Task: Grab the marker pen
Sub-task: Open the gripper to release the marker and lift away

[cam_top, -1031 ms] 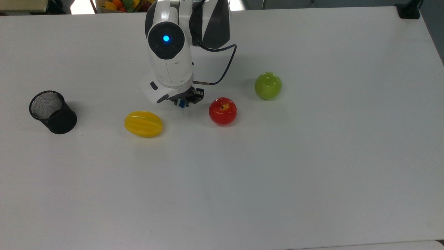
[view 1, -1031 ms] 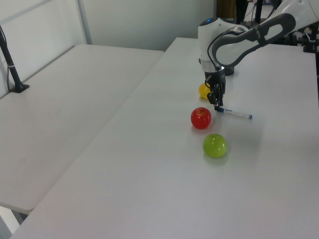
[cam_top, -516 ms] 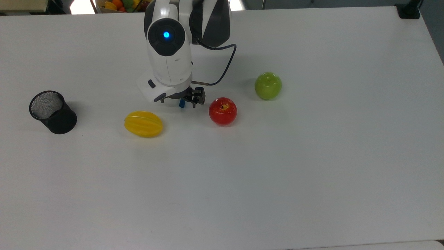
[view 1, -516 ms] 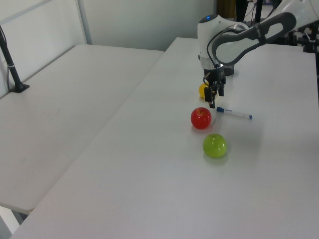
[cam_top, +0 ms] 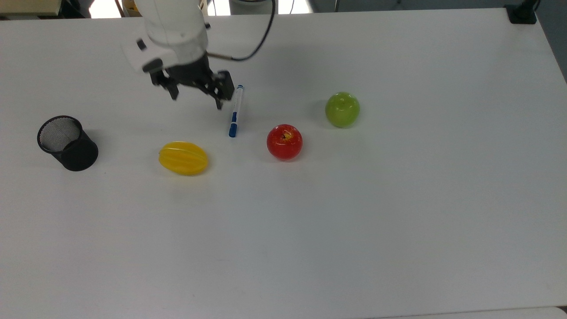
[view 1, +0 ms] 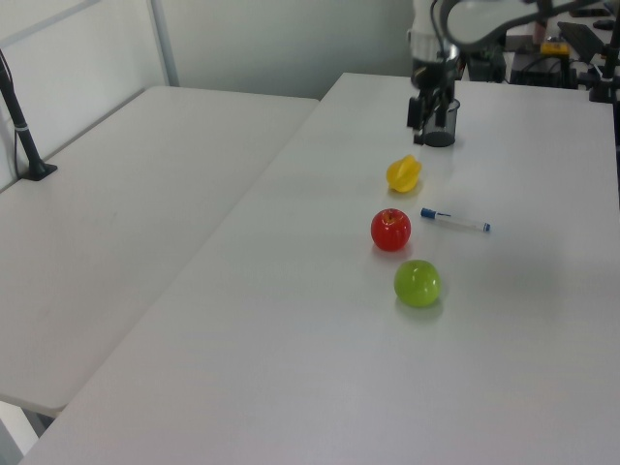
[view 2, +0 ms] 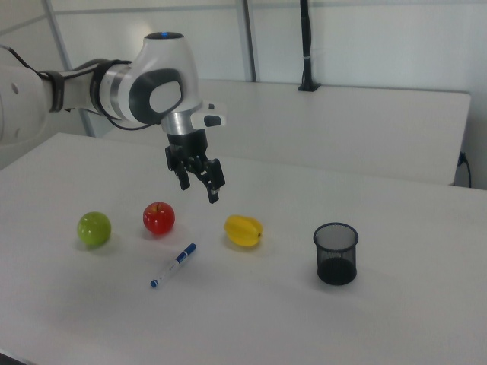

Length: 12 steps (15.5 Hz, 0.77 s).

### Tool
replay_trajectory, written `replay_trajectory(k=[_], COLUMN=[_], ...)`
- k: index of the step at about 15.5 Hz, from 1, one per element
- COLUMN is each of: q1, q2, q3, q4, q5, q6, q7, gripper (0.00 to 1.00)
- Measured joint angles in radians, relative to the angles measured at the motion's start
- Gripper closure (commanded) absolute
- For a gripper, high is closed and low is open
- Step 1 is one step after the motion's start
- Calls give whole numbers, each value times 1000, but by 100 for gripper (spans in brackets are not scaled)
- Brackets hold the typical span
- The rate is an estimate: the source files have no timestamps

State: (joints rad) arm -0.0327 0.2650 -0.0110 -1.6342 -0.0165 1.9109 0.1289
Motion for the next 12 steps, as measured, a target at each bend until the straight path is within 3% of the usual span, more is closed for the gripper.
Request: replay_trajectory(k=[6,12], q1=[-58,-79], q2=[-153,-188], q3=[6,8], q4=[-20,-31], q5=[0,0], q6=[-182,-194], q7=[-14,-39], gripper=[0,0])
